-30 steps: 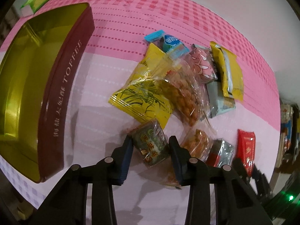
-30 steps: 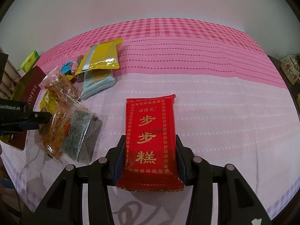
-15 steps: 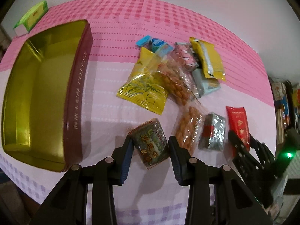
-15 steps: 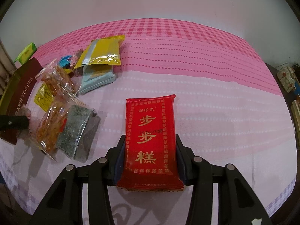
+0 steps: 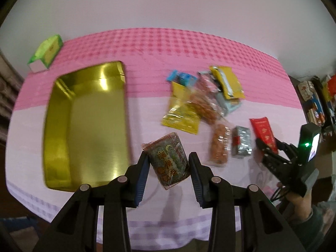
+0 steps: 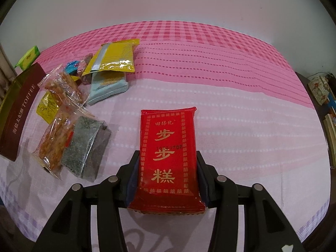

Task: Organize snacks
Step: 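Carry the snack box into the gold tin and open the left gripper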

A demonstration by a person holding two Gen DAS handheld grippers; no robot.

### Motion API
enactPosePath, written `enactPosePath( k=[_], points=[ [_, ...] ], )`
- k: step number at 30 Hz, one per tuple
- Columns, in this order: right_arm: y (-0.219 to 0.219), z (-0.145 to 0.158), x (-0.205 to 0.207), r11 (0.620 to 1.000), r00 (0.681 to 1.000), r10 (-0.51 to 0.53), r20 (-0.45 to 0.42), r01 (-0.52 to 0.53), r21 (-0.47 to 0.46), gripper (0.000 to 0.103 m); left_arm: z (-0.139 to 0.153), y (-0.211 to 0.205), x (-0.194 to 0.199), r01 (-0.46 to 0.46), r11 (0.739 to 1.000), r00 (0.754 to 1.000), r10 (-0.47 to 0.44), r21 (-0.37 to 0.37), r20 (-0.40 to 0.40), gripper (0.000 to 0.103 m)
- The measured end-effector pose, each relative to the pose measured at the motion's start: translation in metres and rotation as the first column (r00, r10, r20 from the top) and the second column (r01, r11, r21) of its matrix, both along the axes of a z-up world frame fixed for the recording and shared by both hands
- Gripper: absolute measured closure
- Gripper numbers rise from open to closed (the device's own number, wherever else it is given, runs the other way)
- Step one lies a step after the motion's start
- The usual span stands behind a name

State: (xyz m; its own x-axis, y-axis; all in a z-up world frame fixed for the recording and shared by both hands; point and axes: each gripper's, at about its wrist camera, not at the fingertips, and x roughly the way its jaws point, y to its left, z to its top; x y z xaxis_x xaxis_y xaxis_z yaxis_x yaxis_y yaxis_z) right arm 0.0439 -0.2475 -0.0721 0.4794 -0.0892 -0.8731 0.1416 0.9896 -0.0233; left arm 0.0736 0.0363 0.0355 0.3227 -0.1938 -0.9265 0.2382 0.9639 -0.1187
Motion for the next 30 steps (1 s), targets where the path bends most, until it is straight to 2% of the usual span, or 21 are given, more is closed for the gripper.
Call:
enactPosePath(
  k=[6,12,23,30],
  points=[
    [0.001,0.0,0.0,1.0,1.0,-0.01,-0.001,0.01,0.002,0.059,-0.007,0.047,0.012,-0.062,0.997,0.998,0.061,0.053,0.016,0.064],
    [0.002,0.001,0.002,0.999,0.999,-0.036,-0.006,0.036,0.001,0.059,-0.036,0.095,0.026,-0.125,0.986,0.992,0.126,0.107,-0.002,0.064],
    [0.001,0.006,0.001,0.995,0.995,-0.103,-0.009,0.103,0.004,0.061,-0.078,0.122,0.033,-0.14,0.981,0.989,0.144,0.136,-0.025,0.064],
    [0.007,0.032,-0.004,0.992,0.99,-0.129,0.049,0.128,0.023,0.061,-0.085,0.134,0.033,-0.156,0.975,0.987,0.162,0.157,-0.024,0.064]
  ],
)
